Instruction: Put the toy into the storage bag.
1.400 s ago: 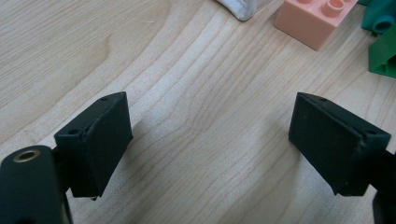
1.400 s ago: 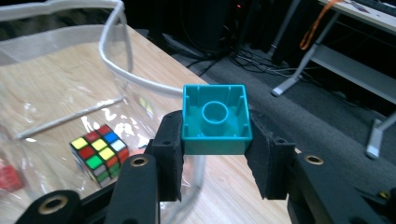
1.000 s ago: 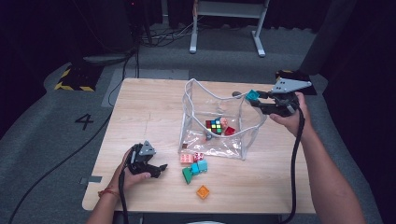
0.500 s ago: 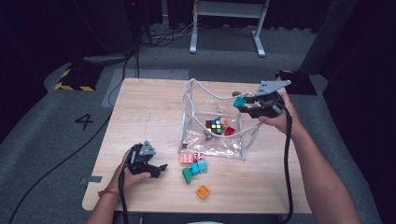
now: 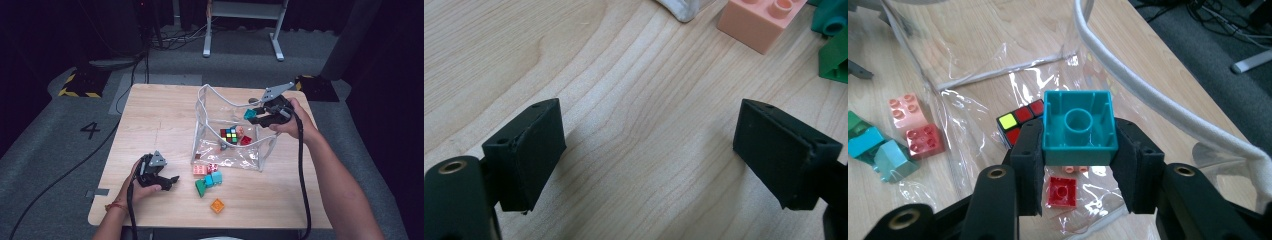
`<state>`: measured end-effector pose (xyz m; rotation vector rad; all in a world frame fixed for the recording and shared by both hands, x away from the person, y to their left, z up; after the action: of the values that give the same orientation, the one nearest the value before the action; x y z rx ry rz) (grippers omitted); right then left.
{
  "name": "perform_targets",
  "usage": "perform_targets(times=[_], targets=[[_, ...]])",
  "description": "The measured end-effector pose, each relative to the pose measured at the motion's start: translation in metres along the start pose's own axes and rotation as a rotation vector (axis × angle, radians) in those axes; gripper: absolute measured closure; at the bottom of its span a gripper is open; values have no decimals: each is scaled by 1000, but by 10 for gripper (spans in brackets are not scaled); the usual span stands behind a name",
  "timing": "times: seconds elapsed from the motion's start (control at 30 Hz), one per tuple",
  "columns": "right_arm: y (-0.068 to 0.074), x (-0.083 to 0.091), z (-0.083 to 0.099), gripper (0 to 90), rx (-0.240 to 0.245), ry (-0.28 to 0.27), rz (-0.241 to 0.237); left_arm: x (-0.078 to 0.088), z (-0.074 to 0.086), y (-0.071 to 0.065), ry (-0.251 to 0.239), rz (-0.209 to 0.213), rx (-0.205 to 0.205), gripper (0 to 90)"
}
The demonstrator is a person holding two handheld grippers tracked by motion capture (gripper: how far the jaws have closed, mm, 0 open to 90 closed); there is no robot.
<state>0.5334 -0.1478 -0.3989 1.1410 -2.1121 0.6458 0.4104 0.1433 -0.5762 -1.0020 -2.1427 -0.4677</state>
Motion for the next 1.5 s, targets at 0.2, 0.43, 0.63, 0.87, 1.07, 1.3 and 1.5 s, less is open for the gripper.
perform_targets(times=[0.2,0.43,0.63,0.87,1.07,1.3,1.5], targets=[[-2,-6,3,595,-25,55,-6,0,0,0,0,0,0,135],[-8,-11,12,594,1,133,7,0,0,0,0,0,0,134],[-16,-18,28,591,-35,247,24,0,0,0,0,0,0,134],[-21,-7,29,548,-76,213,26,0,0,0,0,1,0,134],[-16,5,21,463,-52,117,9,0,0,0,0,1,0,134],[-12,28,10,309,-125,-72,58,0,0,0,-1,1,0,134],[-15,52,10,244,-173,-191,94,0,0,0,-1,0,2,134]])
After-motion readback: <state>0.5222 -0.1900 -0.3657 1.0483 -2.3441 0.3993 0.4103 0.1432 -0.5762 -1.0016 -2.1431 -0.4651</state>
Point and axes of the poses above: each handheld gripper's, and its own axes: x roughly backward along the jaws, z roughly out of its underside, y roughly to its left, the point moved 10 cm from there along -x, roughly forward along the jaws, and after that the axes turned 5 degrees about -x, right-handed, at the moved point
